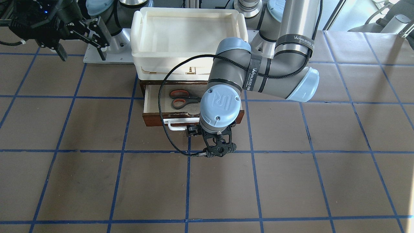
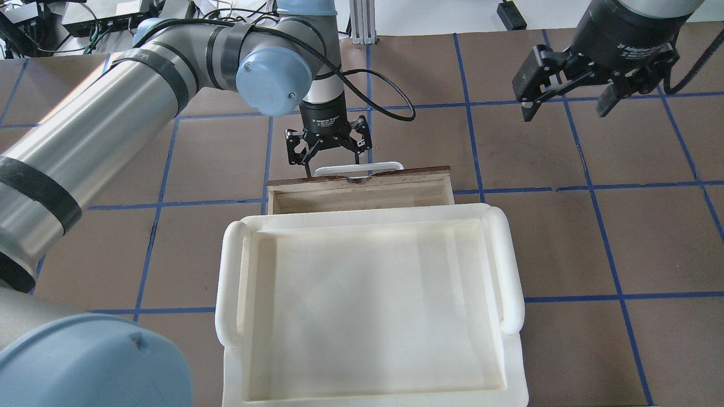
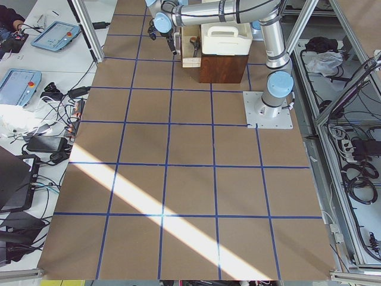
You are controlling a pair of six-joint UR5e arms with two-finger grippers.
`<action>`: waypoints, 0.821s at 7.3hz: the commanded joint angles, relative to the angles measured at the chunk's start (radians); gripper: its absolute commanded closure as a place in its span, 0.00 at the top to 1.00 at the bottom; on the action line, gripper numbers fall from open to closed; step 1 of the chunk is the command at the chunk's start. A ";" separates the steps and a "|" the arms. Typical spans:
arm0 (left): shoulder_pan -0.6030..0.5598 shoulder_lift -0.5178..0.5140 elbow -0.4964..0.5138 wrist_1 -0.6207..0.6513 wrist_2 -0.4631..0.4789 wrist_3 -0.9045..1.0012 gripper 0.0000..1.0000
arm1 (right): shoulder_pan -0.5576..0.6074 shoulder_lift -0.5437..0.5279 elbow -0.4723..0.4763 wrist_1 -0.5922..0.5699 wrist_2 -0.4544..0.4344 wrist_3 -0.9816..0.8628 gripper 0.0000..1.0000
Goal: Put scissors in drawer and close it
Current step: 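Push the drawer closed, away from the robot, with the left gripper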
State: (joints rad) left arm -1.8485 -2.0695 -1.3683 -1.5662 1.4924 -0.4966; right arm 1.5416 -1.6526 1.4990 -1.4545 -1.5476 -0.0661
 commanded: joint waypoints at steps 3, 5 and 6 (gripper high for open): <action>-0.020 0.005 -0.008 -0.067 0.006 -0.011 1.00 | 0.000 0.002 0.001 0.002 0.003 -0.001 1.00; -0.040 -0.001 -0.014 -0.075 0.011 -0.025 1.00 | 0.000 0.005 0.001 0.005 0.011 0.000 1.00; -0.046 0.000 -0.017 -0.096 0.011 -0.039 1.00 | 0.000 0.004 0.001 0.006 0.012 0.000 1.00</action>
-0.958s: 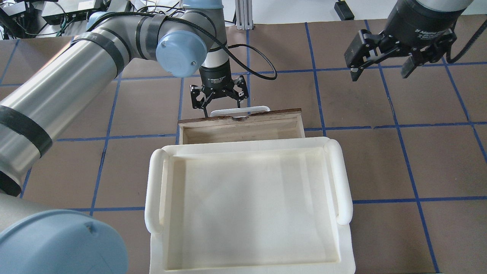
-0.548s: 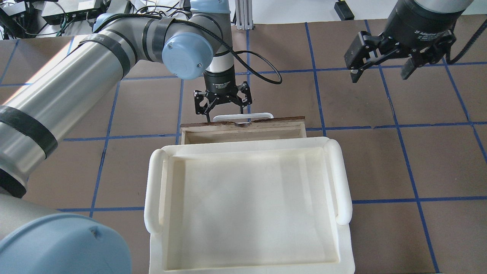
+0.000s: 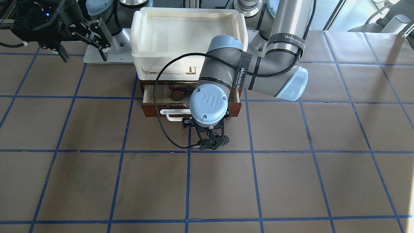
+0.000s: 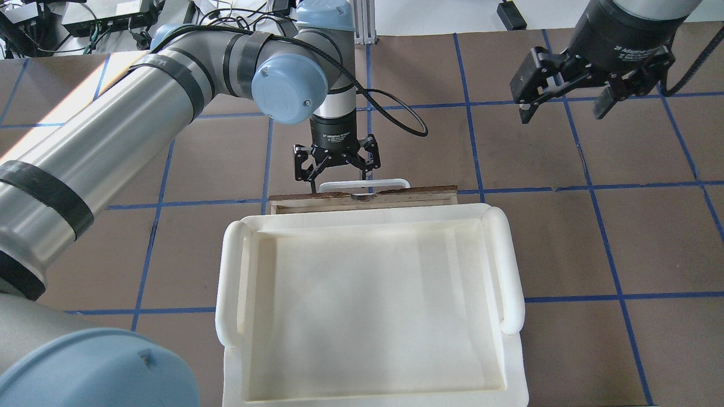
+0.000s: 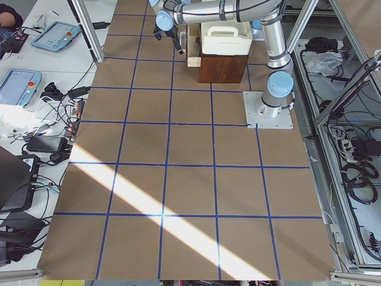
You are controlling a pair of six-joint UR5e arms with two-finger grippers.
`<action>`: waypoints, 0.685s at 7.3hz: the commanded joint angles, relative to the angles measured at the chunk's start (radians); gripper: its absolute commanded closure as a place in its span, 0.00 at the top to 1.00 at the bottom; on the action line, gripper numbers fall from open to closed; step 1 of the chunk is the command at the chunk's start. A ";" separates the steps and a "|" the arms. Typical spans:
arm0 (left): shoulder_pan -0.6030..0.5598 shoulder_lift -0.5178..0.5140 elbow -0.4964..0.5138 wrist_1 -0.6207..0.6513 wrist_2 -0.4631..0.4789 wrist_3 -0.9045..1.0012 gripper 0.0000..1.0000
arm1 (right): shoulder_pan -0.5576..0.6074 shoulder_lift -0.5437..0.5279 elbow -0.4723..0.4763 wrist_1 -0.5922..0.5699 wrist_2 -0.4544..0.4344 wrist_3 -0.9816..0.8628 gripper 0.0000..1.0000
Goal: Put scissors in drawer and close it
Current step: 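Push the drawer closed, away from the robot, with the left gripper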
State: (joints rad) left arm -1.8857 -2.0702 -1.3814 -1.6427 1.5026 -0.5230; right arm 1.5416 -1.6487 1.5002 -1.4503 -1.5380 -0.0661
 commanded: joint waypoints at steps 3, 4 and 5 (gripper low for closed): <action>-0.024 0.001 -0.005 -0.060 0.001 -0.081 1.00 | 0.000 0.001 0.000 0.001 -0.001 0.000 1.00; -0.026 -0.002 -0.005 -0.080 0.004 -0.081 1.00 | 0.000 0.001 0.000 0.002 -0.001 0.000 1.00; -0.026 0.007 -0.005 -0.103 0.004 -0.081 1.00 | 0.000 0.003 0.005 0.001 0.001 -0.001 1.00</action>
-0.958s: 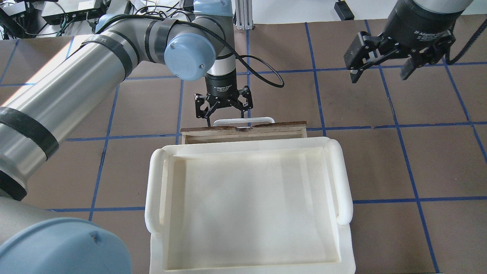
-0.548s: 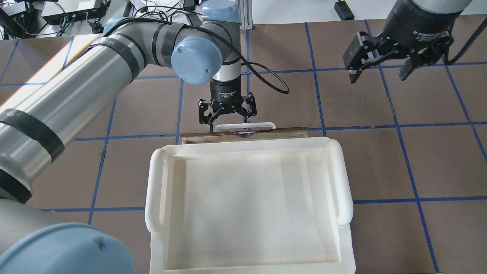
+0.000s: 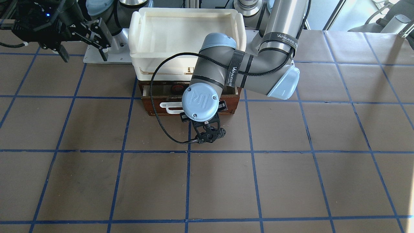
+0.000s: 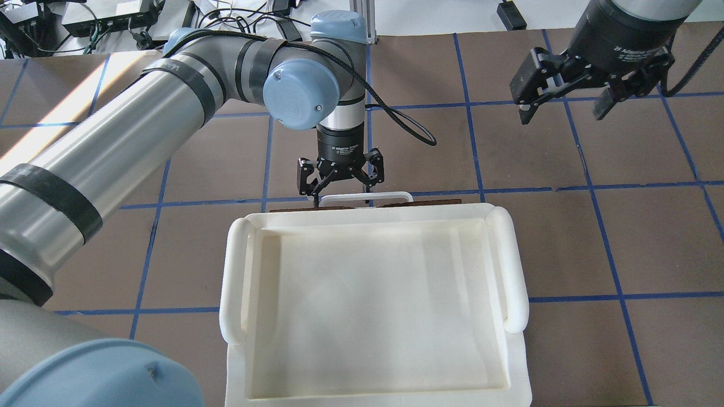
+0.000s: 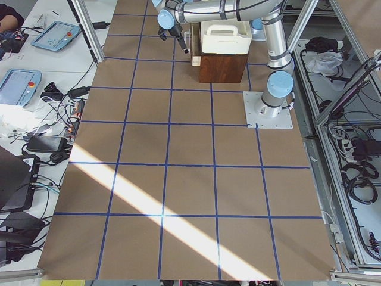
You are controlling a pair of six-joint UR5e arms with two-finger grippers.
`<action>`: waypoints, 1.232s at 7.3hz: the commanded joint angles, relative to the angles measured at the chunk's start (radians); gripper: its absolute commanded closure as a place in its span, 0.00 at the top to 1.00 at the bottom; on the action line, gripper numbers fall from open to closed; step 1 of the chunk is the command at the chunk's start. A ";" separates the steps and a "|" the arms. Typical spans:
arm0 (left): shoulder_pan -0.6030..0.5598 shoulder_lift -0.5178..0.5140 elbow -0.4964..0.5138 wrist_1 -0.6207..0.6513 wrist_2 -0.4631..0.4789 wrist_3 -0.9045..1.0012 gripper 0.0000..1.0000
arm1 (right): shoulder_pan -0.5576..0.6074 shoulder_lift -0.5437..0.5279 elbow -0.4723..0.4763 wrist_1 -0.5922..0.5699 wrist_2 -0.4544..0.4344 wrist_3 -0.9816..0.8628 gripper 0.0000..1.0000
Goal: Put scissors in drawer and close it
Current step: 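Push the drawer closed, away from the robot, with the left gripper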
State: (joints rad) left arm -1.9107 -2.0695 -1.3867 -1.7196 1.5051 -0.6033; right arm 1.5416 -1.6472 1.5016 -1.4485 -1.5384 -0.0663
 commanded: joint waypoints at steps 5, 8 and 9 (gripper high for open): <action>0.001 -0.016 0.001 0.004 0.029 0.002 1.00 | 0.000 0.003 0.011 -0.018 -0.002 -0.047 1.00; -0.001 -0.001 0.000 0.009 0.032 0.002 1.00 | 0.002 0.001 0.015 -0.015 0.004 -0.041 1.00; -0.001 0.005 0.000 -0.009 0.029 0.002 1.00 | 0.002 0.001 0.015 -0.015 0.004 -0.041 1.00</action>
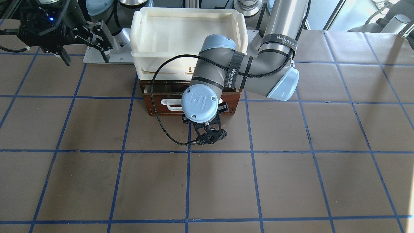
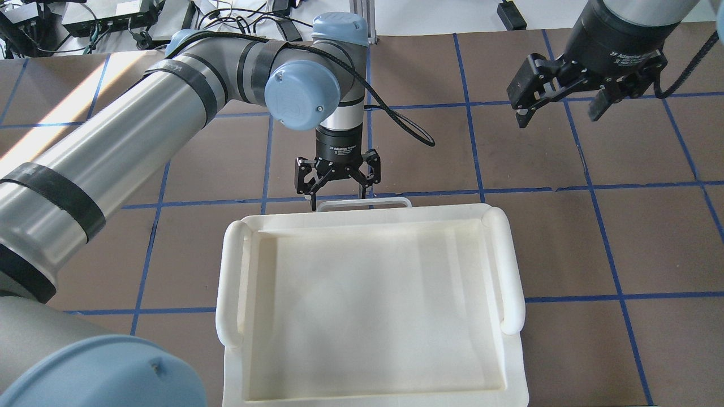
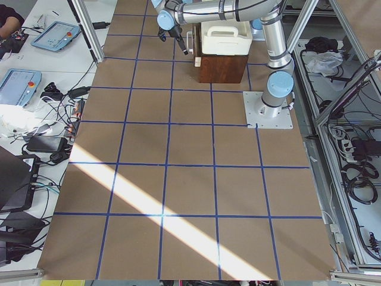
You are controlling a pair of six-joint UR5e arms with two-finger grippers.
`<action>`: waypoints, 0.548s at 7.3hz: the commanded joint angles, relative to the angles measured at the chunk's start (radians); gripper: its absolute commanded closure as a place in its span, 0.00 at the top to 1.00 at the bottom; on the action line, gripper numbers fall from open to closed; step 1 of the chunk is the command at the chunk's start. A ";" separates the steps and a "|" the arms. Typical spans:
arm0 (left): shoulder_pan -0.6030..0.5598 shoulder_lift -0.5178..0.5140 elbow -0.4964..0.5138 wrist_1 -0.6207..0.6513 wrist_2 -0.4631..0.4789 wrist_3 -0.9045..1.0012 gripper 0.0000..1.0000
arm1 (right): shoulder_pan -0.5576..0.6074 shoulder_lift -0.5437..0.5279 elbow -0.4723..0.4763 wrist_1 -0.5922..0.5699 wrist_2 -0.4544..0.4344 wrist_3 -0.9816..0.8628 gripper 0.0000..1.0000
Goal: Put scissors in drawer and close it
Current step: 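Push the drawer closed, away from the robot, with the left gripper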
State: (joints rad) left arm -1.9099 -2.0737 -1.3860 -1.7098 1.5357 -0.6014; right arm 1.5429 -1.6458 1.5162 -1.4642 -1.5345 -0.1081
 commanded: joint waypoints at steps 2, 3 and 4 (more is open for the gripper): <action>-0.006 0.011 -0.001 -0.063 0.000 -0.003 1.00 | 0.000 0.000 0.001 0.001 0.001 0.001 1.00; -0.012 0.017 -0.001 -0.109 0.007 -0.003 1.00 | 0.000 0.000 0.001 0.002 0.002 0.004 1.00; -0.014 0.027 -0.001 -0.140 0.007 -0.003 1.00 | 0.000 0.001 0.001 0.005 0.004 0.004 1.00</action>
State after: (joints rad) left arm -1.9199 -2.0566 -1.3867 -1.8087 1.5406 -0.6041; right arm 1.5432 -1.6455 1.5171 -1.4618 -1.5325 -0.1056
